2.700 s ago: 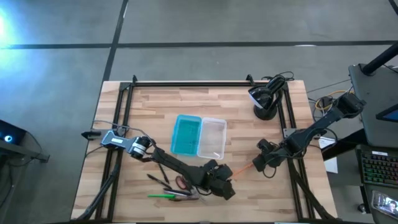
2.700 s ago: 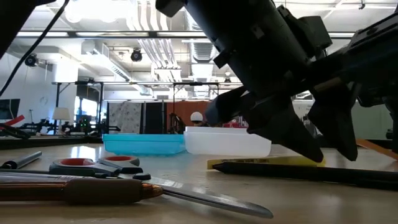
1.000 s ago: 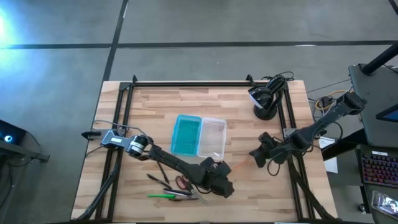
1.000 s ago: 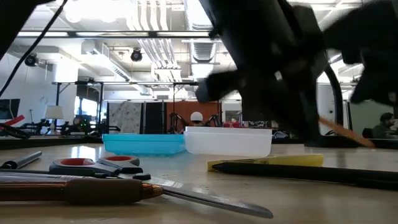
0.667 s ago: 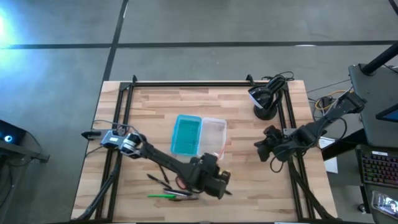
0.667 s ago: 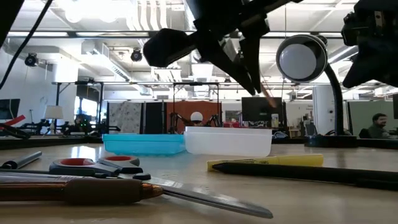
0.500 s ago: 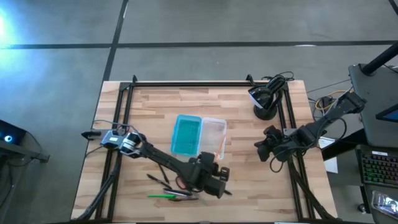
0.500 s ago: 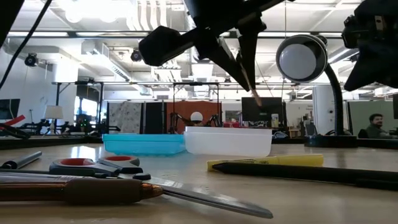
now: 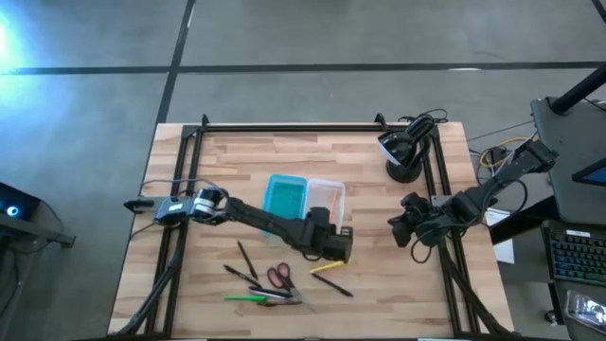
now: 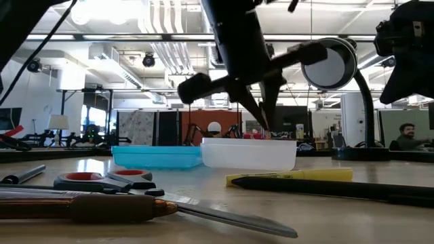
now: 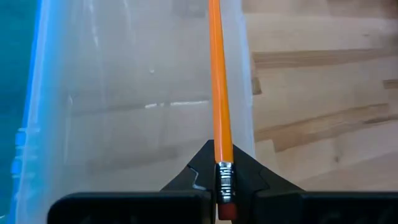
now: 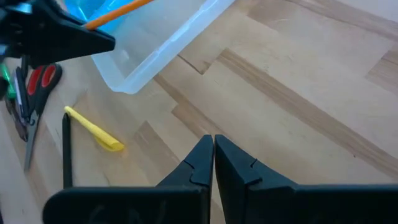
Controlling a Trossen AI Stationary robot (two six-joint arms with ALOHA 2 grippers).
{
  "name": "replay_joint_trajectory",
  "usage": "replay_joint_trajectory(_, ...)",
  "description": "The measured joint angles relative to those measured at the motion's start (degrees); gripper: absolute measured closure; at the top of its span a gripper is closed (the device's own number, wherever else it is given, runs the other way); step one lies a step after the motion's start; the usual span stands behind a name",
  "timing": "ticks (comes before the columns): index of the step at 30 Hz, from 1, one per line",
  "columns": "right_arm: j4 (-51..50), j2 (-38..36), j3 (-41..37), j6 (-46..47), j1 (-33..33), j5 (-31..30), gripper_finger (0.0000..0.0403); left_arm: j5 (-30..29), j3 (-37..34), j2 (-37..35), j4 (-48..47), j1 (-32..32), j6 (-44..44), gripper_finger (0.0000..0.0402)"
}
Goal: Pick & place school supplies into a supply box
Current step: Put the orange pencil into the supply box, then put the black scissors into the supply box
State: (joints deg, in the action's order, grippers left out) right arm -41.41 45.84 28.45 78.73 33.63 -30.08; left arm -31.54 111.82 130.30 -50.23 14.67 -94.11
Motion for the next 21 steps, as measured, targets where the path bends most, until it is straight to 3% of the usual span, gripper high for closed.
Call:
replay_joint_trajectory(10, -0.21, 0.01, -0.09, -2.35, 0.00, 0.17, 0.0394, 2.23, -2.48, 0.00, 0.23, -0.51, -2.38, 0.0398)
replay_joint_trajectory(21, -0.32, 0.01, -0.61, -2.92, 0.00, 0.17, 0.0394, 4.64, -1.95, -0.10, 0.04, -0.95, 1.26, 0.0311)
